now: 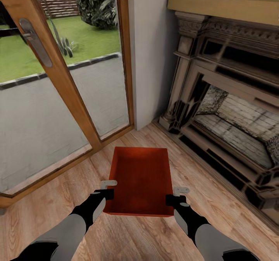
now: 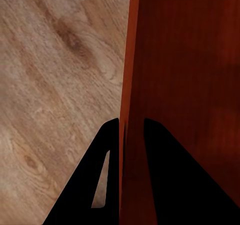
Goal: Move the two storage containers from the living room to the garage. In the garage, place one container on the floor and stack the other container on top of it (either order is fine).
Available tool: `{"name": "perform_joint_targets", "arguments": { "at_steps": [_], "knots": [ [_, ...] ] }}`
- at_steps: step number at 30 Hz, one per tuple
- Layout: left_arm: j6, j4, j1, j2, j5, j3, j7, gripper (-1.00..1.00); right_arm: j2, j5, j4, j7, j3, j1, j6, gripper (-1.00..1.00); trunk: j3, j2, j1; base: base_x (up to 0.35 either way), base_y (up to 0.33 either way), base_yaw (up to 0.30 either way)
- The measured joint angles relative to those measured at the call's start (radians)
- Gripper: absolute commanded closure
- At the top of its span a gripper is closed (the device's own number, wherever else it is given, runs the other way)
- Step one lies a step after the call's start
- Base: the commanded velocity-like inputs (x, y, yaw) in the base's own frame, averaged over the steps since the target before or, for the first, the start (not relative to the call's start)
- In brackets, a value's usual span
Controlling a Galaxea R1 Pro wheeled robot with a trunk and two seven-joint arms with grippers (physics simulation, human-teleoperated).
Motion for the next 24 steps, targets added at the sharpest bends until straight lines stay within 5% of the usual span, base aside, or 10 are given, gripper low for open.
{"name": "perform_joint_targets", "arguments": {
  "at_steps": [24],
  "knots": [
    [0.0,0.0,0.0,0.0,0.001,-0.001,0.0,1.0,0.0,-0.001,-0.001,0.0,0.001,0.0,0.0,1.0,0.075,0.168,-0.092,0.0,0.0,0.0]
  ]
}}
